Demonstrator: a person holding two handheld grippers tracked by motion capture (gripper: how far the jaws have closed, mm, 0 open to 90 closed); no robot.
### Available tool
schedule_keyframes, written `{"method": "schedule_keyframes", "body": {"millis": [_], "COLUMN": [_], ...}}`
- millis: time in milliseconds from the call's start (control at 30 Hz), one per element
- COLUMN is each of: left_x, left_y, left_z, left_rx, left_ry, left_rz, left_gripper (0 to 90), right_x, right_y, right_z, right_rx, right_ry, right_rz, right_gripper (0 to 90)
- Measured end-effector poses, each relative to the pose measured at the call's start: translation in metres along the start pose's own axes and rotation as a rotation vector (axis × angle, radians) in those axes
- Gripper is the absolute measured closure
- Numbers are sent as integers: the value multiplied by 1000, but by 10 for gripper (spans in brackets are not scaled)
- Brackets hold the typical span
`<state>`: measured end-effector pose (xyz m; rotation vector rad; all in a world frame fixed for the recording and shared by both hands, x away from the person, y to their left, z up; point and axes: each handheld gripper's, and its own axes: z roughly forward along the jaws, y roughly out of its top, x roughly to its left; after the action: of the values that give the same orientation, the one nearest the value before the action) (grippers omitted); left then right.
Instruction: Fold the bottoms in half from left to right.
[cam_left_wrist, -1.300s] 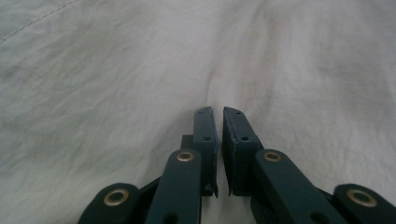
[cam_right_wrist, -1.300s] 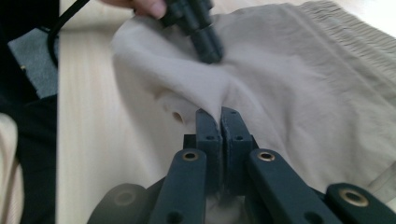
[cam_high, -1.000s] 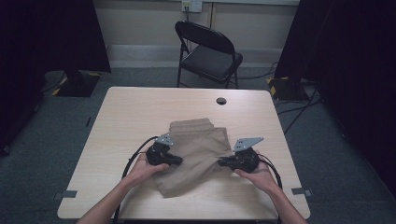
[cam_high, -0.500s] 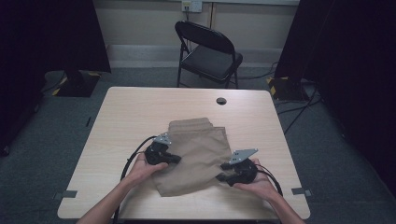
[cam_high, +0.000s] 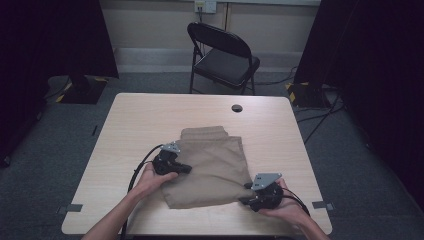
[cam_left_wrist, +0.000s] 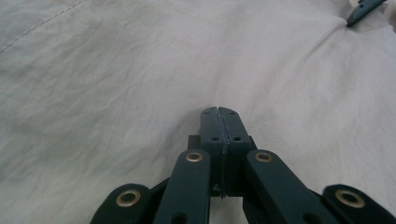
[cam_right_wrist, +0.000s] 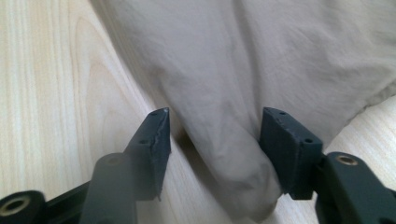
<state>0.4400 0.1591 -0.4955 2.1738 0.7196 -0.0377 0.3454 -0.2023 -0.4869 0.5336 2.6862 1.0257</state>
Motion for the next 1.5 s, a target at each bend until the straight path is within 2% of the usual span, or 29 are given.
{"method": "schedule_keyframes", "body": {"millis": [33, 67, 133, 200, 233, 267, 333, 400, 500, 600, 667, 733, 800, 833, 867, 967, 1033, 1167, 1200, 1333, 1433, 1500], "left_x": [0, 1, 3, 2, 1, 0, 0, -4, -16, -29, -40, -47, -53, -53, -58, -58, -58, -63, -64, -68, -77, -80], "left_y": [0, 0, -1, -1, -1, -1, -1, -1, -1, -5, -13, -22, -32, -32, -42, -50, -52, -53, -53, -52, -52, -52], "left_z": [-1, -1, -2, -2, -2, -2, -4, -8, -23, -42, -56, -64, -70, -70, -74, -76, -73, -62, -59, -55, -53, -54], "left_rx": [1, -5, -5, -4, -2, 2, 7, 22, -10, -42, -56, -53, -41, -41, -36, -26, -15, 35, 46, 60, 72, 80], "left_ry": [6, 12, 0, 2, -1, -1, -18, 5, -16, -46, -70, -79, -76, -76, -58, -42, -48, -42, -32, 12, 62, 80], "left_rz": [0, -3, -8, -1, 0, 4, -8, 22, 44, 71, 92, 99, 111, 111, 109, 108, 103, 141, 153, 147, 170, 186], "left_gripper": [896, 896, 894, 890, 882, 867, 818, 781, 691, 641, 629, 623, 624, 631, 634, 629, 597, 533, 529, 510, 497, 481], "right_x": [1, 2, 4, 6, 6, 7, 10, 10, 7, 5, 4, 3, 3, 3, 2, 0, 0, 0, 0, 1, 0, 1], "right_y": [1, 1, 3, 6, 7, 8, 11, 13, 17, 19, 19, 19, 20, 20, 20, 19, 19, 19, 19, 19, 18, 18], "right_z": [0, 0, 0, -1, -1, 0, 0, -1, -5, -10, -10, -11, -10, -10, -10, -9, -9, -8, -8, -7, -8, -7], "right_rx": [1, -4, 1, 16, 17, 18, 24, 21, -17, -38, -38, -40, -43, -43, -45, -43, -40, -37, -36, -35, -38, -34], "right_ry": [-2, 5, -5, 7, 32, 80, 126, 140, 153, 148, 140, 140, 138, 138, 138, 130, 130, 130, 130, 126, 125, 125], "right_rz": [-2, -12, -15, -12, -7, 2, 1, 11, 30, 45, 50, 55, 58, 58, 67, 72, 75, 72, 72, 72, 75, 76], "right_gripper": [520, 628, 688, 794, 830, 850, 858, 861, 863, 863, 863, 863, 863, 863, 862, 862, 862, 862, 861, 861, 861, 861]}}
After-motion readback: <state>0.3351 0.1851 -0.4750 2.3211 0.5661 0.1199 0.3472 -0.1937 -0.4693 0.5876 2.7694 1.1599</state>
